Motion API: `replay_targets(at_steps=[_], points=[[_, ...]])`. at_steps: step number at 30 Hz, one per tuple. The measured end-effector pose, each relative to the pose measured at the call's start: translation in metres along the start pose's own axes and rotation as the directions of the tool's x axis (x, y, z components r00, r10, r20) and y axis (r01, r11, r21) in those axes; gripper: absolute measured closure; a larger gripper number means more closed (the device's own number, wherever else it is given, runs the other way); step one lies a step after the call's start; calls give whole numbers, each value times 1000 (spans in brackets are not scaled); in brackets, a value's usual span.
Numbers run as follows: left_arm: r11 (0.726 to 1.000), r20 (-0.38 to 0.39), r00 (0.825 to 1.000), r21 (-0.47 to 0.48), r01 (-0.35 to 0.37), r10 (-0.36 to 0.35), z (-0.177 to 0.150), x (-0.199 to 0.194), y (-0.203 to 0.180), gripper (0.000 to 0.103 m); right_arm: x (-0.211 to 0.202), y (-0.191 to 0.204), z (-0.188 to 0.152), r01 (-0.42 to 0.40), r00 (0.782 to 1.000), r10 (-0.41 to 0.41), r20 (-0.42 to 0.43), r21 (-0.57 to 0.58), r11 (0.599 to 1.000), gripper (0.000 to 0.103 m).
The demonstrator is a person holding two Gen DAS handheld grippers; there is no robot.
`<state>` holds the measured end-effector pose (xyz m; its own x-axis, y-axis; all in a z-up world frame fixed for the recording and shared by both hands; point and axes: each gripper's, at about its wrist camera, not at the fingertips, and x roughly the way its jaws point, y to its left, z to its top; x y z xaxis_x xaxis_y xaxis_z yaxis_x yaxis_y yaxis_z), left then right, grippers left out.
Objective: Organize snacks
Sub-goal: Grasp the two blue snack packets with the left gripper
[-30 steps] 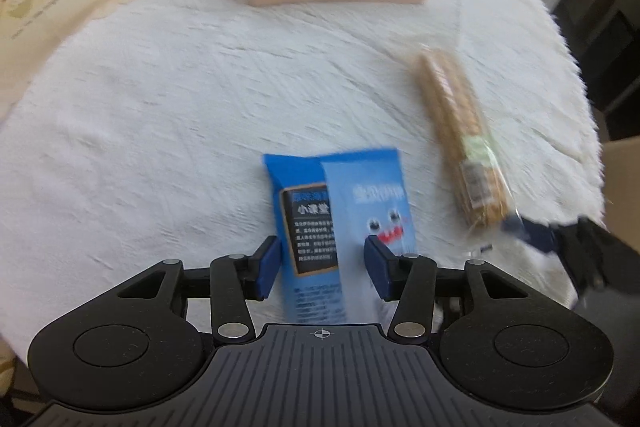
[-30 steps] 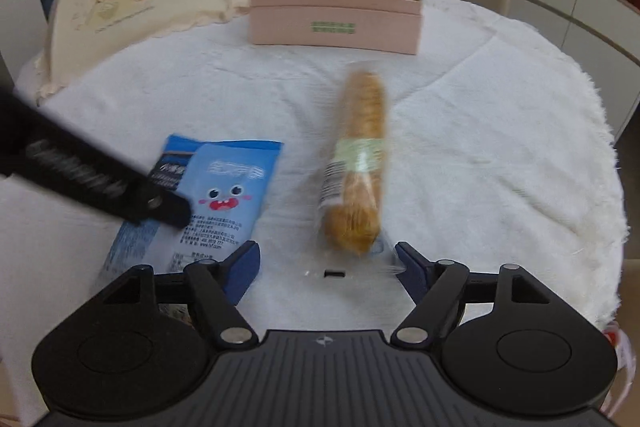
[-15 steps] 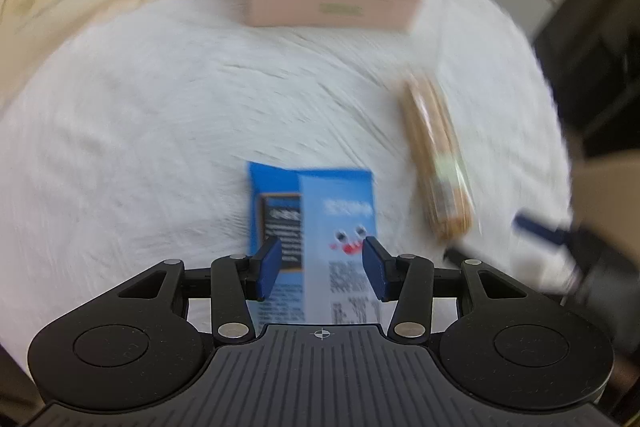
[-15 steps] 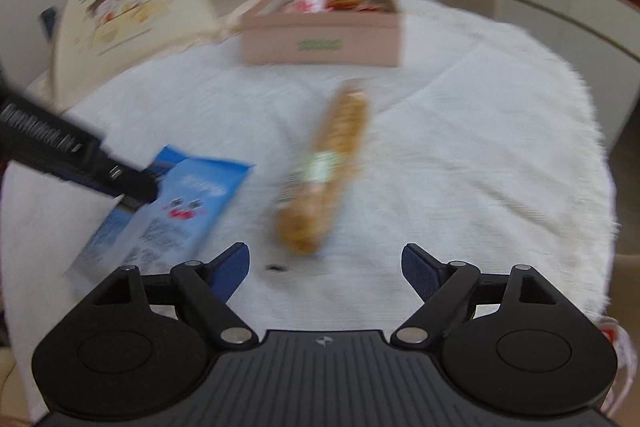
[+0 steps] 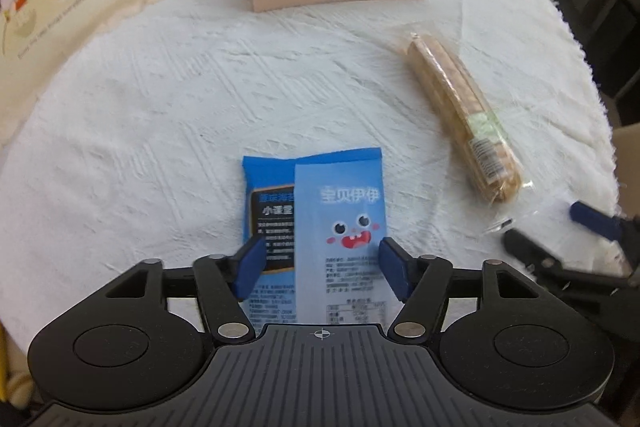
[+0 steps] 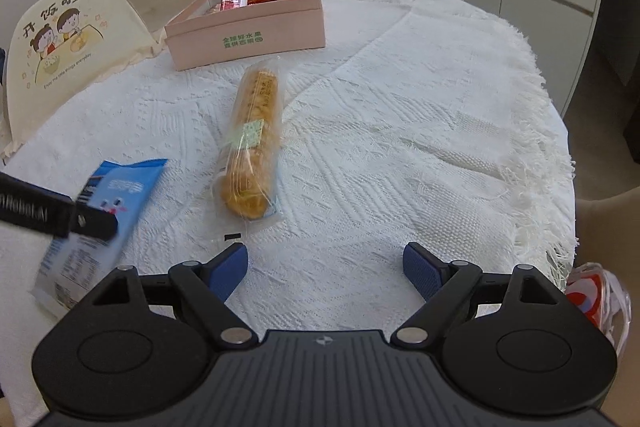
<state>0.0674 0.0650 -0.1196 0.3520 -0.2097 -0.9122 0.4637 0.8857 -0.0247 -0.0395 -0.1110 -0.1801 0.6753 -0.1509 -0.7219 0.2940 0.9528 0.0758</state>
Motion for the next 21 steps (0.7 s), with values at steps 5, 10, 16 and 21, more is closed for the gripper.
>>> replay_targets(at_steps=[5, 10, 16, 21], points=[[1000, 6, 1000, -2, -24, 24, 5, 3, -2, 27, 4, 7, 1, 26, 1000, -26, -4, -9, 1000, 9], [997, 28, 997, -47, -67, 69, 4, -9, 13, 31, 4, 9, -4, 34, 999, -34, 7, -36, 999, 8], [998, -38, 999, -64, -1, -2, 0, 0, 13, 31, 7, 12, -5, 42, 999, -42, 8, -38, 998, 2], [995, -52, 997, -88, 50, -55, -1, 7, 12, 28, 8, 14, -9, 49, 998, -48, 33, -39, 998, 0]])
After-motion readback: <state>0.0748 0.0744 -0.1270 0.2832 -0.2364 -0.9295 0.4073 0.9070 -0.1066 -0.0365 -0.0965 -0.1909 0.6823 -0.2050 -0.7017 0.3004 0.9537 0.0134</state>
